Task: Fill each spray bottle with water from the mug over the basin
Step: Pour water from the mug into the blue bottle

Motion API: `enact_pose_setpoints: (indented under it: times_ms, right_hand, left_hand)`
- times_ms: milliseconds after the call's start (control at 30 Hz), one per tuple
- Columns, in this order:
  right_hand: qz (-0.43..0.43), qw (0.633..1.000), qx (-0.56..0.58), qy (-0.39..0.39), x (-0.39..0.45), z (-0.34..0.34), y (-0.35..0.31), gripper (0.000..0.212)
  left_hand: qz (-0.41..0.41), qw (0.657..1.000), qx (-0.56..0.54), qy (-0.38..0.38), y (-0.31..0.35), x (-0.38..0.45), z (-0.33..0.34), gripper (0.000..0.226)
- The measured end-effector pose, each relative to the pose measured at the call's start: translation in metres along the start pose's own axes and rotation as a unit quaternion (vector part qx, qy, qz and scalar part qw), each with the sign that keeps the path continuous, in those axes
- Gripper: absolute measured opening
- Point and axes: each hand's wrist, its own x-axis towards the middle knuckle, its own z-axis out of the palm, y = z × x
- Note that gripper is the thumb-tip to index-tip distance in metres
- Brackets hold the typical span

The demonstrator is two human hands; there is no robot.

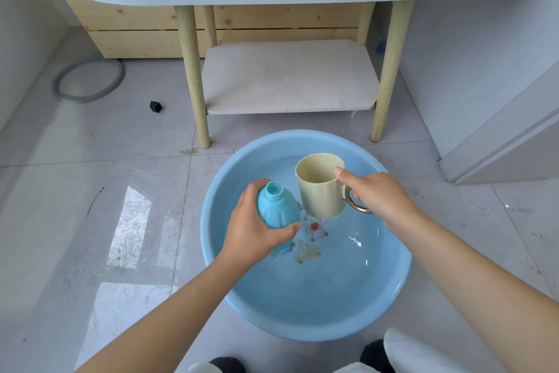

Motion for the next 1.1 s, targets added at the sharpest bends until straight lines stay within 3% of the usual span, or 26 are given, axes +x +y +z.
enact_pose_setpoints:
  times_ms: [233, 333, 633, 767, 1100]
  right_hand:
    - [-0.007, 0.998, 0.067, -0.015, -0.009, -0.009, -0.009, 0.052]
    - [-0.047, 0.994, 0.094, -0.018, -0.015, -0.021, -0.024, 0.060]
    - [-0.152, 0.985, 0.065, -0.048, -0.051, -0.087, -0.071, 0.045]
    - [-0.209, 0.975, 0.072, -0.021, -0.073, -0.109, -0.094, 0.043]
    - [-0.246, 0.959, 0.107, 0.093, -0.051, -0.148, -0.164, 0.048]
  left_hand:
    - [-0.004, 0.999, -0.010, 0.035, 0.020, -0.002, -0.012, 0.067]
    - [0.002, 0.999, -0.012, 0.040, 0.036, -0.003, -0.019, 0.067]
    - [0.028, 0.999, -0.008, 0.044, 0.114, -0.014, -0.056, 0.067]
    - [0.045, 0.998, -0.007, 0.053, 0.148, -0.016, -0.071, 0.065]
    - [0.096, 0.995, 0.014, 0.020, 0.209, 0.007, -0.087, 0.070]
